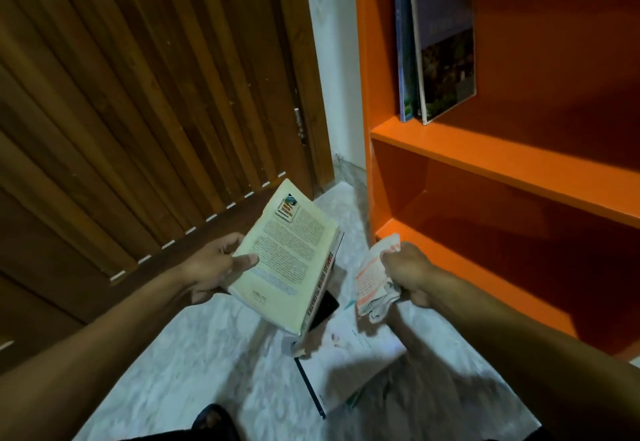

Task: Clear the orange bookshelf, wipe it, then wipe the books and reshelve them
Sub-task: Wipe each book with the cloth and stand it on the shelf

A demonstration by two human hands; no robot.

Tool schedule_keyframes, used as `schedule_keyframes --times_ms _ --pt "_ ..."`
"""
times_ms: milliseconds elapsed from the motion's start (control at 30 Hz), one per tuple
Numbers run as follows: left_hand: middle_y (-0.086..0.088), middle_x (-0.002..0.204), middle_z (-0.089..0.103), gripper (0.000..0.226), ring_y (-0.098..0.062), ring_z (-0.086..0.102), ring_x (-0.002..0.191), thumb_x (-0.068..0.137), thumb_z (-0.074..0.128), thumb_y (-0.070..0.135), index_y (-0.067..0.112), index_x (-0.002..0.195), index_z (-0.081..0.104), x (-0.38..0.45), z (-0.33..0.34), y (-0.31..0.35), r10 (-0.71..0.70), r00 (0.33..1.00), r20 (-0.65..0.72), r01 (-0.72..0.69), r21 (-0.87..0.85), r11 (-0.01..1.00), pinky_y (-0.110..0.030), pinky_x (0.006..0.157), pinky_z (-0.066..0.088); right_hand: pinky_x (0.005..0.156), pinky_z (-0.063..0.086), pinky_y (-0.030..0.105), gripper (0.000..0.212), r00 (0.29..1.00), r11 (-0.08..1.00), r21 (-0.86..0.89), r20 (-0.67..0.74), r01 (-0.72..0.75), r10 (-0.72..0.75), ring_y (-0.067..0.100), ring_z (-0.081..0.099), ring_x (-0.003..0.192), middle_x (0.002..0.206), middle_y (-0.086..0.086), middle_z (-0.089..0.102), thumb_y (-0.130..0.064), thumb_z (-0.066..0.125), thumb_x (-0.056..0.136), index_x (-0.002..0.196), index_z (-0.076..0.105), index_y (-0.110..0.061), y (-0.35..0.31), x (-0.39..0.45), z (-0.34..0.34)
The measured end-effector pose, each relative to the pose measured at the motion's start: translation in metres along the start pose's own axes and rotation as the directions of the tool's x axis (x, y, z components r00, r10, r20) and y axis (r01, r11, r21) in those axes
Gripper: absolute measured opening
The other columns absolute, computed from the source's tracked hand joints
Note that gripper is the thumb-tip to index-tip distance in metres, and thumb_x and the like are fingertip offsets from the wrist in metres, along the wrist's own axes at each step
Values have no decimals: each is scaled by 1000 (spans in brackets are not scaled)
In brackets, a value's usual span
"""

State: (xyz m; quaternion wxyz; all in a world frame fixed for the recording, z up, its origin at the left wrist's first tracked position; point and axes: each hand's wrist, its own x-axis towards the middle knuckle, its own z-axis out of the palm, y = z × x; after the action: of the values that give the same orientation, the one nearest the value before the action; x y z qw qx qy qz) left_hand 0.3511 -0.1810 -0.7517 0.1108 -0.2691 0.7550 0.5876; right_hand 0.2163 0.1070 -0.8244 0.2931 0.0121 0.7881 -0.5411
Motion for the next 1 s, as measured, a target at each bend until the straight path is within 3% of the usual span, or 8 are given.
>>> schedule_keyframes --times_ms 100,200,367,567,700,800,900,1000 --pt "-17 116 73 33 -39 71 105 88 65 3 9 119 54 -17 2 11 28 999 27 -23 -178 984 -66 96 49 59 60 39 26 989 937 326 114 -125 92 34 71 82 110 22 68 -17 40 105 124 52 -4 -1 -15 19" --pt "-17 123 70 47 -40 68 111 86 67 7 11 131 52 -28 13 19 81 994 73 -58 -279 958 -65 95 50 74 59 54 40 967 770 595 225 -233 119 38 71 92 109 22 70 -34 38 107 132 51 -6 -8 -28 32" --pt "-16 122 71 47 -39 69 109 89 64 7 11 133 49 -33 37 29 122 988 98 -88 -304 949 -59 86 55 103 45 62 49 926 691 693 366 -204 -93 38 66 113 123 14 70 -55 48 97 126 66 -20 -17 -41 30" --pt "-12 117 72 26 -31 72 104 93 64 20 15 116 55 -37 41 40 229 973 -32 -231 -146 962 -58 93 55 86 57 46 31 935 670 742 254 -25 -248 30 69 110 120 8 72 -25 53 101 128 63 -13 -39 -60 20" --pt "-8 118 71 45 -24 72 104 78 69 39 19 116 57 -43 47 44 297 952 -72 -299 -18 954 -51 91 58 64 59 34 35 908 604 796 221 44 -357 30 67 109 131 13 65 -20 50 101 135 58 -12 -52 -64 11" --pt "-9 121 70 52 -24 73 105 78 68 37 24 126 53 -46 52 42 294 956 3 -291 -125 948 -50 92 58 61 58 32 40 874 581 811 236 64 -426 31 65 113 135 14 62 -19 50 99 138 54 -13 -59 -69 3" --pt "-8 124 70 68 -30 71 108 77 77 23 32 137 45 -44 53 41 282 958 52 -253 -305 918 -50 91 58 50 56 27 40 843 557 829 264 50 -469 19 73 79 134 16 59 -14 44 103 141 50 -8 -61 -77 -2" --pt "-13 133 65 100 -35 64 119 65 94 23 16 150 40 -42 48 39 231 963 136 -143 -466 873 -57 103 48 49 55 26 38 846 576 816 271 51 -460 17 73 73 126 17 63 -13 42 104 141 50 -6 -61 -81 -4"
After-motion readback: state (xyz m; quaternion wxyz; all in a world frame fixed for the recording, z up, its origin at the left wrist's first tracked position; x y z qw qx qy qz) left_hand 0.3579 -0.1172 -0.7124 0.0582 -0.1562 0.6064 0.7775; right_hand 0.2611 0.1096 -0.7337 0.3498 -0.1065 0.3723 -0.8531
